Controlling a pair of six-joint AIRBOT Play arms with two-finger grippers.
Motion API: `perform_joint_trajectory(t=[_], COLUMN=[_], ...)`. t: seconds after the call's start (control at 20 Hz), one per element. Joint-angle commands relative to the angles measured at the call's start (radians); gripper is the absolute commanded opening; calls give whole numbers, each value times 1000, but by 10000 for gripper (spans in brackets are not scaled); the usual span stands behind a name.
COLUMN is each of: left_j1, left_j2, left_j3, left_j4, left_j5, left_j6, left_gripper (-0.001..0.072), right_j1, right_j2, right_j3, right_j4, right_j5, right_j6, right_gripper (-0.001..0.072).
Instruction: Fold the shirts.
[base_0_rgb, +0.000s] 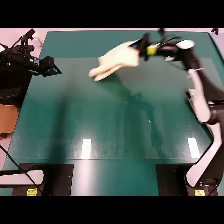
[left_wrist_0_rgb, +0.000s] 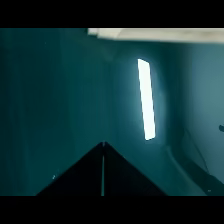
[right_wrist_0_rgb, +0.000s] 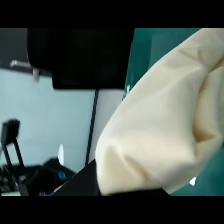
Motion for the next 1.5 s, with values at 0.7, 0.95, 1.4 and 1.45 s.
perform_joint_trajectory(t=[0.7,0.95,1.4,1.45], left_j1=[1,0,-2,-2], left_j2=[9,9,9,9], left_j3=[0,0,0,0], left_j4=[-101,-108,-119,-119], left_j5=[-86,-89,-111,-112], left_j6=[-61,-60,-60,-60], left_gripper=[28,28,28,28], right_j1=[-821,-872,-930,-946], right_j2=[400,487,630,630], right_j3=[0,-91,-720,-761], right_j4=[-913,-1232,-1457,-1457], right_j5=[619,722,454,437], right_j6=[385,329,367,366], right_gripper=[16,16,18,19])
